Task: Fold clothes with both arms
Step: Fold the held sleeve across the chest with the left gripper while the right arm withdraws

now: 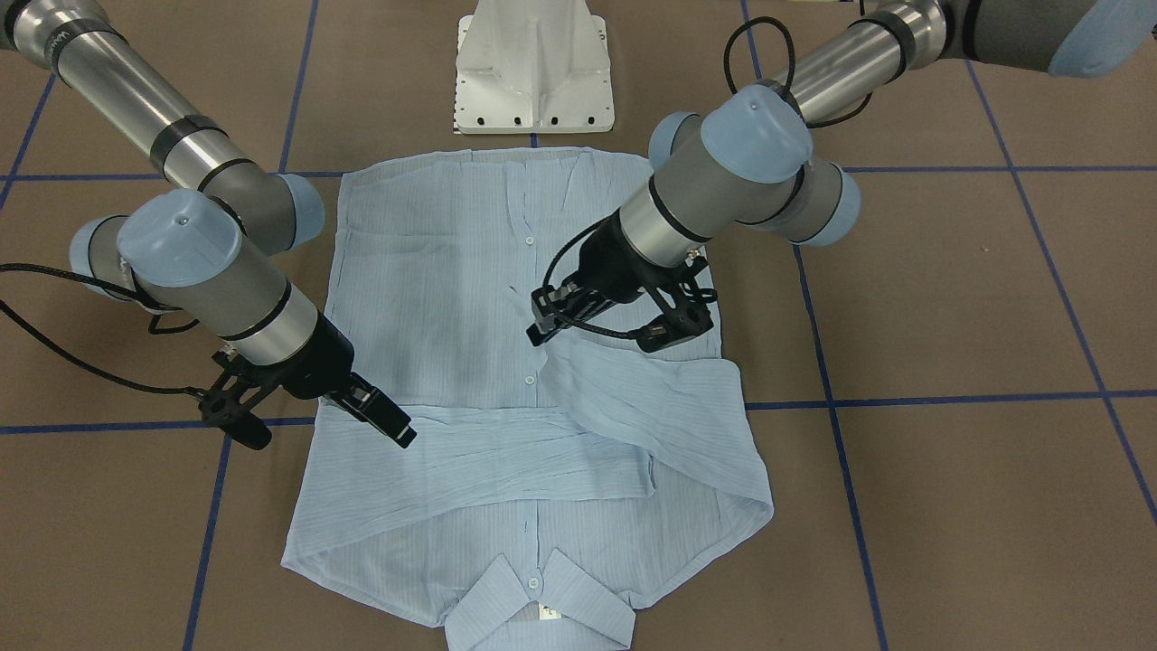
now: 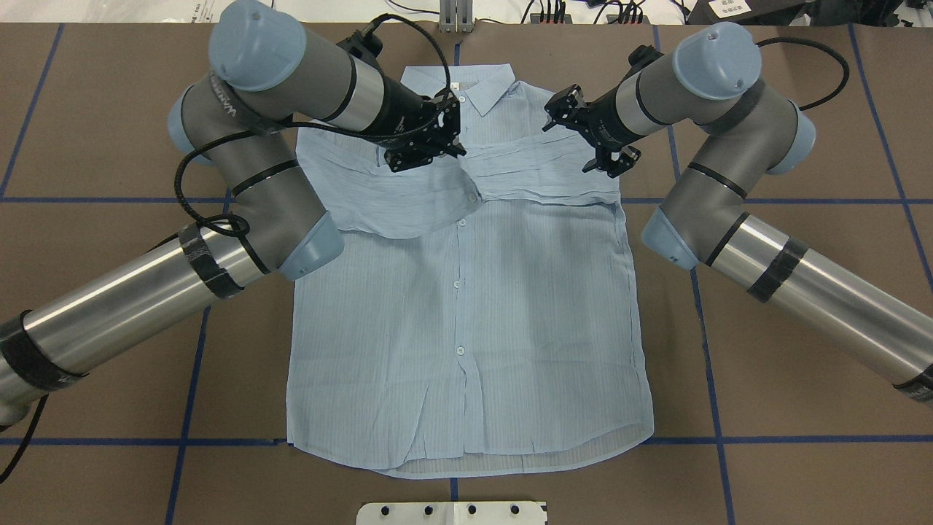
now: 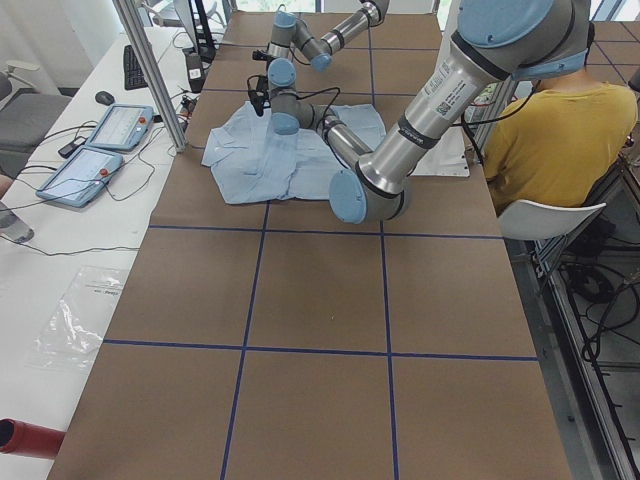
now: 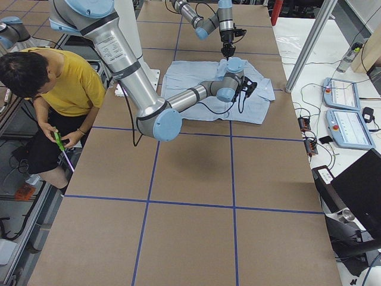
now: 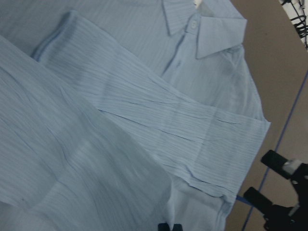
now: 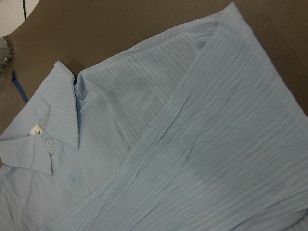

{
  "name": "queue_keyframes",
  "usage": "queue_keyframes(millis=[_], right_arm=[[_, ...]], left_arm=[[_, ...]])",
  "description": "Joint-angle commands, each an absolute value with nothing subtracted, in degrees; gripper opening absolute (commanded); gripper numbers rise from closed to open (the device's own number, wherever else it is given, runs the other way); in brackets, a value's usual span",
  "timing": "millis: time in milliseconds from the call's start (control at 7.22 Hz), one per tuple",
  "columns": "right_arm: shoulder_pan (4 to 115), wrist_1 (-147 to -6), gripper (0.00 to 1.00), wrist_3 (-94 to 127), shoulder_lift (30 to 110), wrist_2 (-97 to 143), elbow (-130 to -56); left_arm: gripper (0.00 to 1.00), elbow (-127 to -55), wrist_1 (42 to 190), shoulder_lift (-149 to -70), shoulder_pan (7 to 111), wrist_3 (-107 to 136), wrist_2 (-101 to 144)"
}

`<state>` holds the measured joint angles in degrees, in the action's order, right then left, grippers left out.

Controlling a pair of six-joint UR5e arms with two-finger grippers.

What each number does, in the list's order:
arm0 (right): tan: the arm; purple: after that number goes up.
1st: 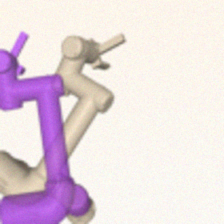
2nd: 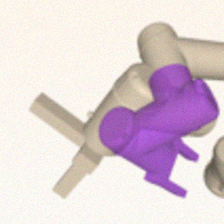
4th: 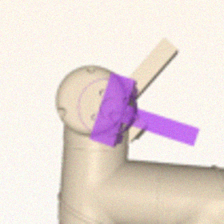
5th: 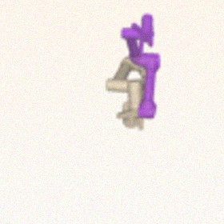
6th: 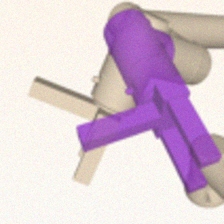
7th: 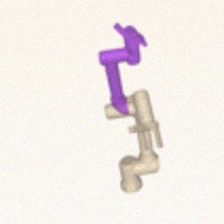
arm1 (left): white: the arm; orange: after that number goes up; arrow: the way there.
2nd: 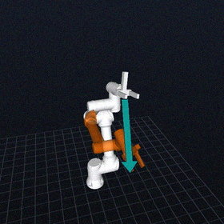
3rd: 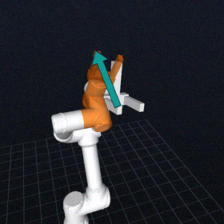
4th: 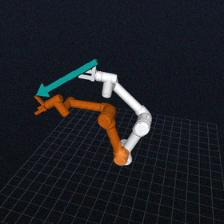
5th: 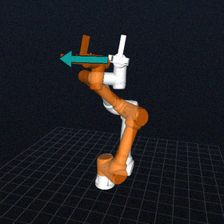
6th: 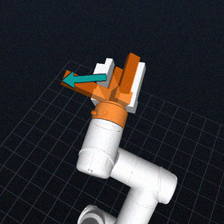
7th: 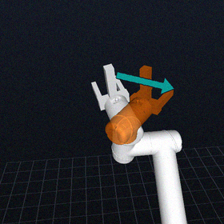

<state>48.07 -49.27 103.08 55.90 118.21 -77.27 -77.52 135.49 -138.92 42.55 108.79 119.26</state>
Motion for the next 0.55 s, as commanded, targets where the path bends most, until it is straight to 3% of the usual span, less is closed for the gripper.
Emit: queue_keyframes(millis=[0,415], right_arm=[[48.43,-49.13,1.0,101.08,59.23,118.56,-79.36],[55.6,-49.31,1.0,91.19,64.93,124.95,-79.98]], left_arm=[[0.0,-74.9,135.97,-143.51,41.41,110.04,112.35],[0.0,-71.19,138.86,-145.11,34.47,110.13,103.55]])
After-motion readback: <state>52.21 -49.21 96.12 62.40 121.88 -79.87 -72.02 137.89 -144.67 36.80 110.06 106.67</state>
